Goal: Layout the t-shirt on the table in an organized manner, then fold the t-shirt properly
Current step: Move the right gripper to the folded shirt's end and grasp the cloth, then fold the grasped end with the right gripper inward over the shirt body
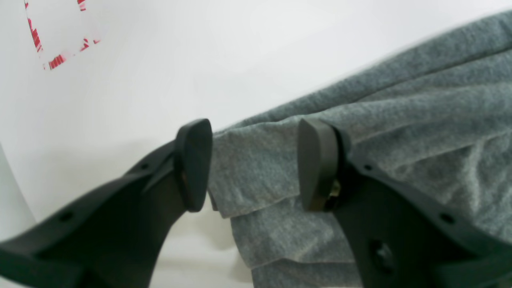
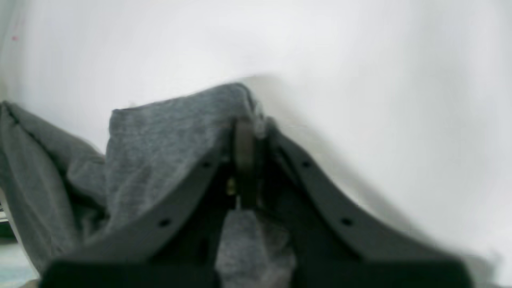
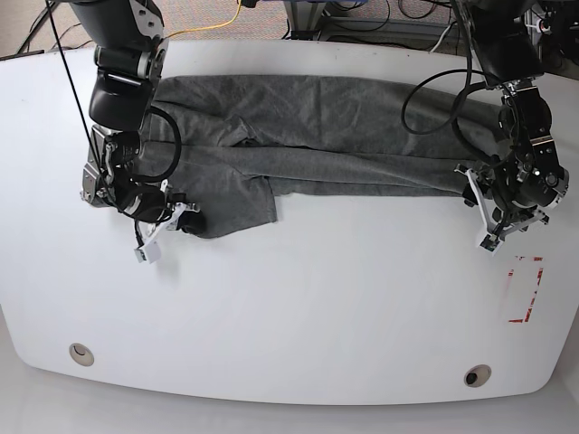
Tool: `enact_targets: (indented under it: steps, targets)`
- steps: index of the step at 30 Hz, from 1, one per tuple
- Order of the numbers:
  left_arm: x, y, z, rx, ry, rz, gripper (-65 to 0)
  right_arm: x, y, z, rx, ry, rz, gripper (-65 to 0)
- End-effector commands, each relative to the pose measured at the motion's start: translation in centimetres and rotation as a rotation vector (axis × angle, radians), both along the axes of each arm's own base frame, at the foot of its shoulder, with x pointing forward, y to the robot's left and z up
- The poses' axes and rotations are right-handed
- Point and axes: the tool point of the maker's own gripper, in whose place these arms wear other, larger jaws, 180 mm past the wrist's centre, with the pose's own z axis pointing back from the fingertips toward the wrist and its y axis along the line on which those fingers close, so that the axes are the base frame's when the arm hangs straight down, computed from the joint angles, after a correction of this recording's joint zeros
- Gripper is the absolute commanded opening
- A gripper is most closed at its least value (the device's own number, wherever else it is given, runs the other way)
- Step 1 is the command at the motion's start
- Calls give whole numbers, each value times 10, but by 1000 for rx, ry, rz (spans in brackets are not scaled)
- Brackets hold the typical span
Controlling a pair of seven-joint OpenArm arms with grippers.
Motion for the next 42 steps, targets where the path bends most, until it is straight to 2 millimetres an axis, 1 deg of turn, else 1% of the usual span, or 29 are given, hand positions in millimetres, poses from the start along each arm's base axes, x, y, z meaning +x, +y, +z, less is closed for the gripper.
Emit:
enact_targets:
  steps: [1,4,7,9,13,17,21,25,29,31,32,36,39,42]
  targets:
    - [9,4,14,9,-46,-3,-331,8,-3,11,-28,-13,23,-648]
    - [9,4,13,8,-45,-2,-331,10,-3,23,-58,-33,49,-642]
    - [9,4,13,8,-45,-2,-331,5,6,29,-83,-32,93,-644]
    - [9,4,13,8,-45,-2,-331,2,8,34,-107,-35,117,-644]
    - [9,4,13,8,-46,-3,-331,-12,10,46,-181,-36,176,-644]
    - [9,4,13,10,-44,-1,-331,-26,22,55,-165,-49,214,-640]
    - [9,4,13,12,-43,-2,-331,-44,31,61,-120,-54,251,-639]
    - [8,4,12,12,-41,-2,-331,-57,36,70,-71,-80,277,-639]
    - [7,3,10,12,-35,-5,-331,-77,54,71,7,-74,363,-639]
    - [7,3,10,11,-34,-5,-331,-85,59,71,36,-68,395,-639]
    - [7,3,10,11,-34,-5,-331,-92,63,70,61,-59,414,-639]
    - [6,3,9,11,-32,-5,-331,-108,72,73,147,-50,439,-639]
    - [5,3,7,8,-27,-4,-331,-116,72,74,188,-42,438,-639]
    - [4,3,0,-1,-4,1,-331,-122,71,75,218,-35,436,-639]
